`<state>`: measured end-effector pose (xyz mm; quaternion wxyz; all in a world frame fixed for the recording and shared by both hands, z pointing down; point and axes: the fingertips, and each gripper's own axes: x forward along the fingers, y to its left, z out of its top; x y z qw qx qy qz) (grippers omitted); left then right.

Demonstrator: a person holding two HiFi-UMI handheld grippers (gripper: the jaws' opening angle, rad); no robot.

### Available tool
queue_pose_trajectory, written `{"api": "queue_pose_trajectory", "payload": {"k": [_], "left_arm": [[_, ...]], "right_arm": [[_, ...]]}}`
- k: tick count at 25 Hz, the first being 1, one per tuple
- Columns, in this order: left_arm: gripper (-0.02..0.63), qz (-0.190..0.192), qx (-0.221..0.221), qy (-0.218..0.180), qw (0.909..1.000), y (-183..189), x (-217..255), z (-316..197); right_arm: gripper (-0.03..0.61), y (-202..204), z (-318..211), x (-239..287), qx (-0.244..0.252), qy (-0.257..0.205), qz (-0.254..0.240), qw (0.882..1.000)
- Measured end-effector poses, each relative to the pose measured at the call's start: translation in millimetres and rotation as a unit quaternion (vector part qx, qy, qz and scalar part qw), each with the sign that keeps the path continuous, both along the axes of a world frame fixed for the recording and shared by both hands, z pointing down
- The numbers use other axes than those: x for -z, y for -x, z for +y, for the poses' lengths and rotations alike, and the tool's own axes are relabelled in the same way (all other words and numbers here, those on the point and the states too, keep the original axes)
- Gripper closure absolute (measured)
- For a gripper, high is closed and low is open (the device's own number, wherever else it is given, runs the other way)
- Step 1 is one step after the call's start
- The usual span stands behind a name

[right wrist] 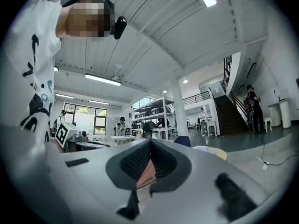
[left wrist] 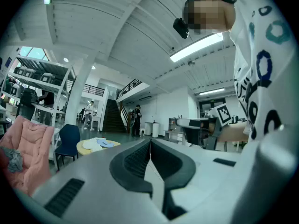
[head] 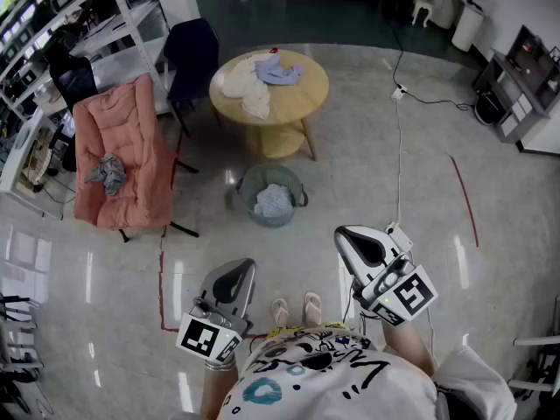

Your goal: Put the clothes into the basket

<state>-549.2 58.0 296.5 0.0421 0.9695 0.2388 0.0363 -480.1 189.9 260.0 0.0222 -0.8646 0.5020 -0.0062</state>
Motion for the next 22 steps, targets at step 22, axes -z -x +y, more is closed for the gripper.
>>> {"api": "queue_pose_trajectory", "payload": {"k": [22], "left_arm": [[0.598,0.007,-0.023,-0.018,0.9995,-37.1,6.8,29.4]], "right_arm": [[0.549,-24.1,15.3,-5.3,0.022,-0.033,-0.006,0.999]]}}
